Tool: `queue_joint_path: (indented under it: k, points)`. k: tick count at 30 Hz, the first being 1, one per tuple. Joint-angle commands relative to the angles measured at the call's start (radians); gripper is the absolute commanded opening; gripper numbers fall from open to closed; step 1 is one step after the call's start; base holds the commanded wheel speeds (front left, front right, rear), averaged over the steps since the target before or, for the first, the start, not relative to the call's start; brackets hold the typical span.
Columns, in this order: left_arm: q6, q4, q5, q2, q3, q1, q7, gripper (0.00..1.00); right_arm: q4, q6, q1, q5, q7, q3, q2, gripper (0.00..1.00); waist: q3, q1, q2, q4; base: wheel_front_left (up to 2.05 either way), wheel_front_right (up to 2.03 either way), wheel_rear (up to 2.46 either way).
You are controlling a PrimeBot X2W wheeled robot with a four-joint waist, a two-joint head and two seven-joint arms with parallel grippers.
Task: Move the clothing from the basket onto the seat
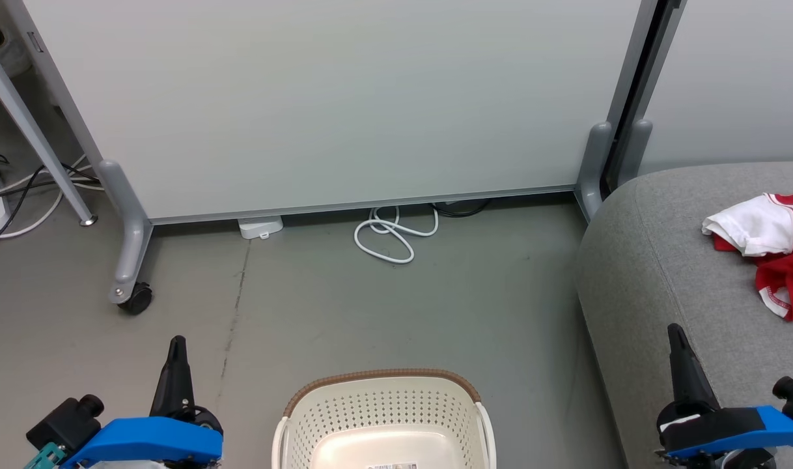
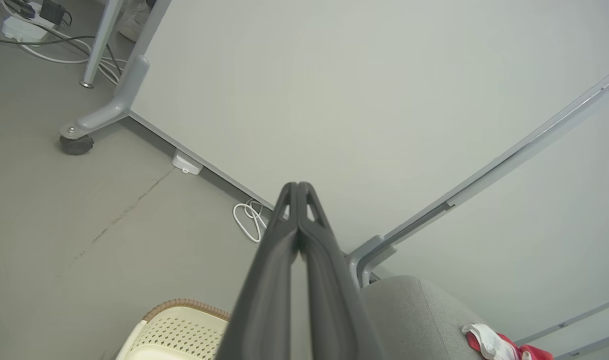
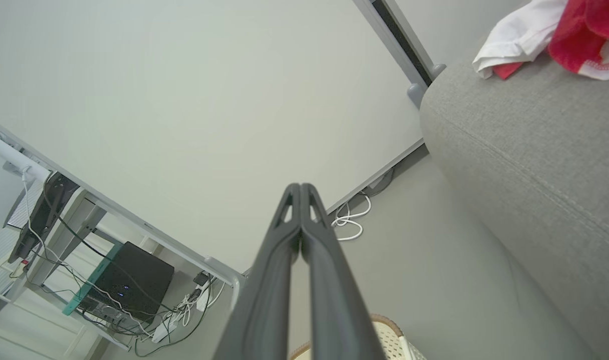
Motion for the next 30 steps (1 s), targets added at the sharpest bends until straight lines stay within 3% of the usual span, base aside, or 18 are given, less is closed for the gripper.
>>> queue_joint_path:
  k: [1,30]
  points:
    - [-0.006,-0.014,-0.028,0.002,0.009,-0.033,0.005,0.00,-0.012,0.000,-0.028,0.028,0.007,-0.003,-0.003,0.00,0.000,-0.0001,0.0000,0.000,0.00,0.00,0.00]
    - [-0.018,-0.013,-0.366,-0.006,0.054,-0.064,0.092,0.00,-0.005,0.000,-0.053,0.374,0.095,-0.013,-0.004,0.00,0.011,-0.0001,0.0000,-0.011,0.00,0.00,0.00]
